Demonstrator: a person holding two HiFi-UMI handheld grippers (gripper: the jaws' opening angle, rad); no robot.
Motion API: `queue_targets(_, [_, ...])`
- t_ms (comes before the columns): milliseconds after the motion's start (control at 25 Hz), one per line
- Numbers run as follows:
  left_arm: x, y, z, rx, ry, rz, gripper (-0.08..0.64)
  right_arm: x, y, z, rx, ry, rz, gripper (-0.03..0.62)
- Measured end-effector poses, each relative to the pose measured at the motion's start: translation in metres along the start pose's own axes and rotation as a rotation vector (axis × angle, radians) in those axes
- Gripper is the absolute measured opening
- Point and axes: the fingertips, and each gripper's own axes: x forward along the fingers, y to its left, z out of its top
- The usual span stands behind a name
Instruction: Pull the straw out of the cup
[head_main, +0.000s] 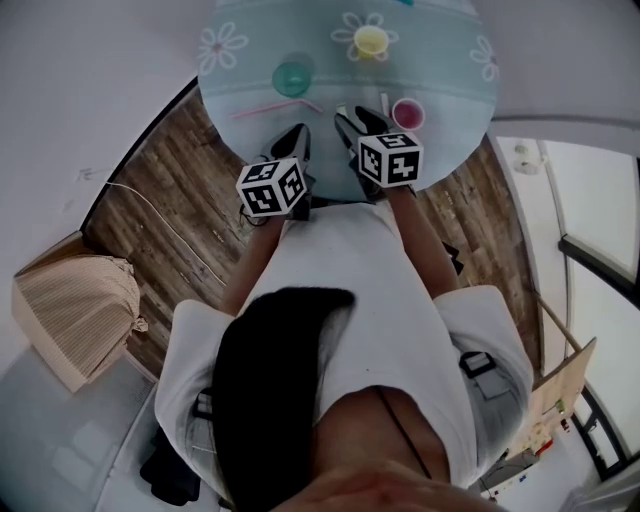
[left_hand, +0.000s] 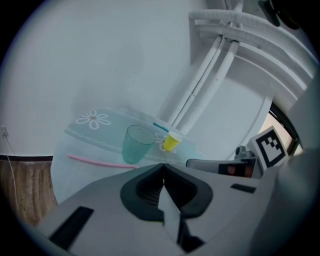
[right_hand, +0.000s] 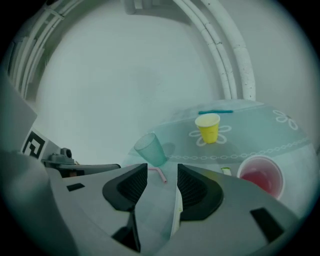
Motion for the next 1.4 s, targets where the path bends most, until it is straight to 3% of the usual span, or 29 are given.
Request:
queue_targets(200, [0.000, -0.020, 0.010, 0.021, -0.029, -0.035, 0.010, -0.029, 0.008, 0.027, -0.046, -0.105, 0.005, 0.179])
queue_targets(400, [-0.001, -0.039, 0.028, 0.086, -0.070, -0.063, 0.009, -0.052, 0.007, 0.046, -0.088, -0.182, -0.042, 0.179])
queue_targets(720, [0.001, -0.056, 0.042, 0.088, -0.115, -0.109, 0.011, -0.083, 0.003, 0.062, -0.160, -0.317, -0.130, 0.158])
queue_targets(1040, [0.009, -0.069, 0.038, 0.109, -0.108, -0.143, 0.010, -0.089, 0.002, 0.057, -0.176, -0.321, -0.176, 0.074])
queue_targets(1400, [0.013, -0.078, 0.025, 0.141, -0.075, -0.158, 0.009, -0.086, -0.006, 0.038, -0.128, -0.278, -0.198, 0.043])
